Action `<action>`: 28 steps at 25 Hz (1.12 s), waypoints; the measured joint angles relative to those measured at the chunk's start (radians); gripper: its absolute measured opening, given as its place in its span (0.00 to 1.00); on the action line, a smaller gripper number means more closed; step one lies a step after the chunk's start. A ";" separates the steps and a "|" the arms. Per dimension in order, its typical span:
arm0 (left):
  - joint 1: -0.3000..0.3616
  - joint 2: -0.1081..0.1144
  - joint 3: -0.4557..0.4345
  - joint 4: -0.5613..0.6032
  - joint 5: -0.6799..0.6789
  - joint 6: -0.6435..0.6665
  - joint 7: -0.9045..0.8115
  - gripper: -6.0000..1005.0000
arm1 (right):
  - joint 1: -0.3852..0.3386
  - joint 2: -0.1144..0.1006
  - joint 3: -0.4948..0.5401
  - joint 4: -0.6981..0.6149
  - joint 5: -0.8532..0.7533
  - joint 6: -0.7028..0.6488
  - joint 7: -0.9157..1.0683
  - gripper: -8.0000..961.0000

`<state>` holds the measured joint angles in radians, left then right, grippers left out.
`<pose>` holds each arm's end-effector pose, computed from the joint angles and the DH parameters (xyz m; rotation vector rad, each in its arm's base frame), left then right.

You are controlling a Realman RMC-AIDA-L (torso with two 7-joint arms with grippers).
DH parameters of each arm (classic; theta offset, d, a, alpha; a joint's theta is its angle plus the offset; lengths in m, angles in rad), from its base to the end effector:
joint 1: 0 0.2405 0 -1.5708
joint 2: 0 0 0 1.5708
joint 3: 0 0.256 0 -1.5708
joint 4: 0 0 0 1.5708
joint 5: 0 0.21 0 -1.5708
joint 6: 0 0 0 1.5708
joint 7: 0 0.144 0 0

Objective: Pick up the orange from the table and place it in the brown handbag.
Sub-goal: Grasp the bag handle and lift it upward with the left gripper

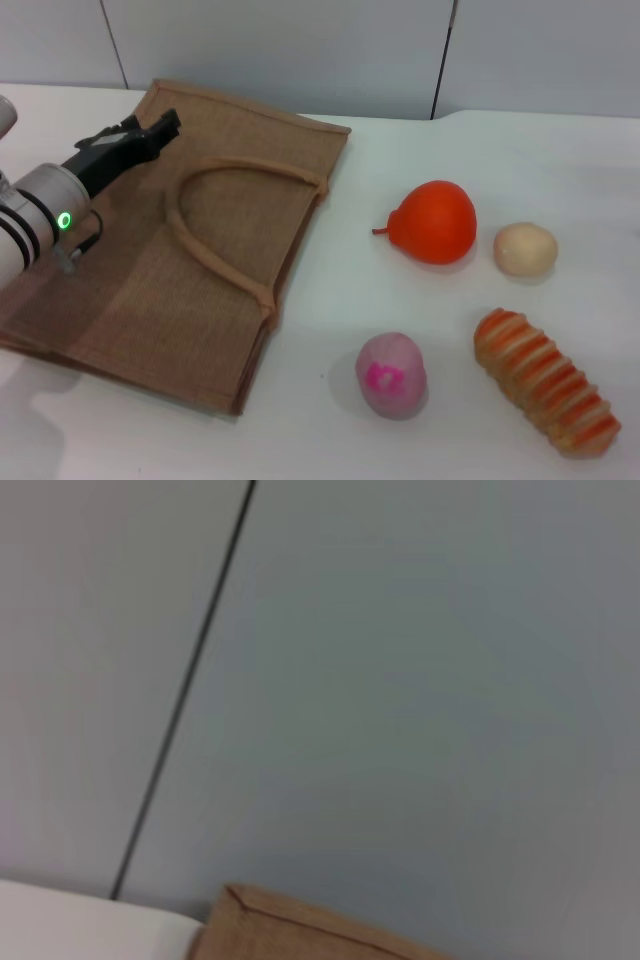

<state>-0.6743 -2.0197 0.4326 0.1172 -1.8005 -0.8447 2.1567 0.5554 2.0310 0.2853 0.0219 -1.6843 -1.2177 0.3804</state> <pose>-0.3202 0.4100 0.0085 -1.7294 -1.0287 -0.7822 0.3280 0.3621 0.0274 -1.5425 0.5803 0.8206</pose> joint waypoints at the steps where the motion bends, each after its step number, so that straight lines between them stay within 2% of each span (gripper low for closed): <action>1: -0.001 0.000 0.000 0.025 0.065 0.002 -0.074 0.65 | -0.001 0.000 0.000 0.000 0.000 0.000 0.000 0.84; 3: -0.002 -0.001 0.000 0.054 0.125 0.002 -0.154 0.65 | -0.002 -0.001 0.000 0.000 0.000 0.001 0.000 0.84; 8: -0.001 -0.004 0.000 0.198 0.372 -0.022 -0.496 0.65 | -0.003 -0.002 0.000 -0.002 0.000 0.001 0.000 0.84; 9: -0.001 -0.004 0.000 0.198 0.372 -0.022 -0.496 0.65 | -0.003 -0.002 0.000 -0.002 0.000 0.001 0.000 0.84; 12: -0.001 -0.004 0.000 0.297 0.544 -0.071 -0.728 0.65 | -0.002 -0.002 0.000 -0.002 0.000 0.001 0.000 0.84; 13: -0.005 -0.003 0.000 0.355 0.649 -0.108 -0.851 0.65 | -0.001 -0.002 0.000 -0.002 0.000 0.002 0.000 0.84; 15: -0.015 -0.003 0.000 0.411 0.756 -0.134 -0.967 0.65 | 0.000 -0.002 0.000 -0.002 0.000 0.005 0.000 0.84; 23: -0.067 0.002 0.000 0.536 1.110 -0.195 -1.283 0.65 | 0.002 -0.003 0.000 -0.002 0.000 0.020 0.000 0.84; 28: -0.091 0.001 0.000 0.552 1.188 -0.216 -1.321 0.65 | 0.003 -0.003 0.000 -0.003 0.000 0.027 -0.002 0.84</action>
<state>-0.7654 -2.0186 0.4326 0.6690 -0.6127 -1.0608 0.8362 0.5583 2.0279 0.2853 0.0191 -1.6843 -1.1906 0.3784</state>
